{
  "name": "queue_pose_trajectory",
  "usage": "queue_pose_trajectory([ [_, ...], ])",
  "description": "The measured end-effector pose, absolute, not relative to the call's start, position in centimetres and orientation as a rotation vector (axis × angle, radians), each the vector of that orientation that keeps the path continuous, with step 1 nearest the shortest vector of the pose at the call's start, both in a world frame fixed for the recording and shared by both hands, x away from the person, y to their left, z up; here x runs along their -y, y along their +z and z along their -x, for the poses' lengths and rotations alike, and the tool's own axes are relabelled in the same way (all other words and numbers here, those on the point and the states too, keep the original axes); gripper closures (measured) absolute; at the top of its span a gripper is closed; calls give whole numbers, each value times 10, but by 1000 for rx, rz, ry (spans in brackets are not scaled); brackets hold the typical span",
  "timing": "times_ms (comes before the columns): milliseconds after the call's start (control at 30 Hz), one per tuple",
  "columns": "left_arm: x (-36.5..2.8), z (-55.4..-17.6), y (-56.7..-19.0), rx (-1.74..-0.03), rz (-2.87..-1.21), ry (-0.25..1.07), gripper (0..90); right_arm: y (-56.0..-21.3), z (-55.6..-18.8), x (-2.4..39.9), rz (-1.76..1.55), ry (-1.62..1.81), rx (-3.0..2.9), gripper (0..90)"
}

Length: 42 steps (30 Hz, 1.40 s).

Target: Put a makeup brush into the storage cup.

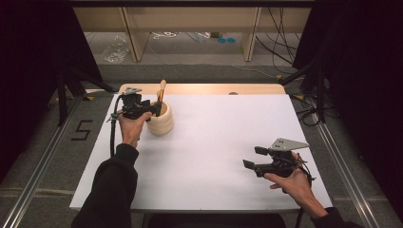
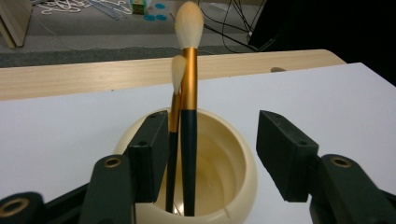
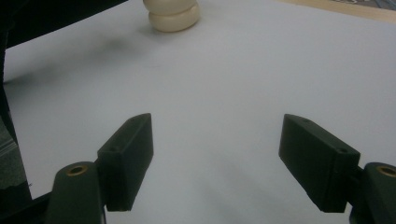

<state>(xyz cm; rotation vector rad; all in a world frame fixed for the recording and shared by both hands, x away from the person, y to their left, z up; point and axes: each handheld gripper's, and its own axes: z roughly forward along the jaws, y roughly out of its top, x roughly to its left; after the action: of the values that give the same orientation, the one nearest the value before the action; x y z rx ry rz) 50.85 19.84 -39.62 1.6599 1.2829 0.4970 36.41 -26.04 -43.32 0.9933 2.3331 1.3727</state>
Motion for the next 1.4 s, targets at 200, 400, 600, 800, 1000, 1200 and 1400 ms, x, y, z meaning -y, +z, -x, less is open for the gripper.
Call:
queue_pose_trajectory([
  [200, -196, -496, -389, -1264, -1643, 463, 408, -435, -365, 259, -988, 1415, -2318, 272],
  [400, -193, -484, -386, -1235, -1648, 436, 366, -433, -364, 259, -1005, 1396, -2322, 272],
  [600, -186, -470, -384, -1211, -1650, 443, 291, -434, -365, 259, -991, 1418, -2311, 271],
  [800, -177, -455, -385, -1184, -1662, 449, 223, -433, -365, 259, -987, 1420, -2307, 271],
  [1000, -171, -444, -389, -1157, -1673, 442, 160, -431, -364, 260, -993, 1417, -2308, 267],
  [1200, -163, -433, -392, -1131, -1691, 444, 161, -432, -365, 259, -985, 1434, -2294, 265],
  [1400, -155, -421, -394, -1100, -1715, 438, 161, -431, -363, 259, -1001, 1423, -2320, 264],
])
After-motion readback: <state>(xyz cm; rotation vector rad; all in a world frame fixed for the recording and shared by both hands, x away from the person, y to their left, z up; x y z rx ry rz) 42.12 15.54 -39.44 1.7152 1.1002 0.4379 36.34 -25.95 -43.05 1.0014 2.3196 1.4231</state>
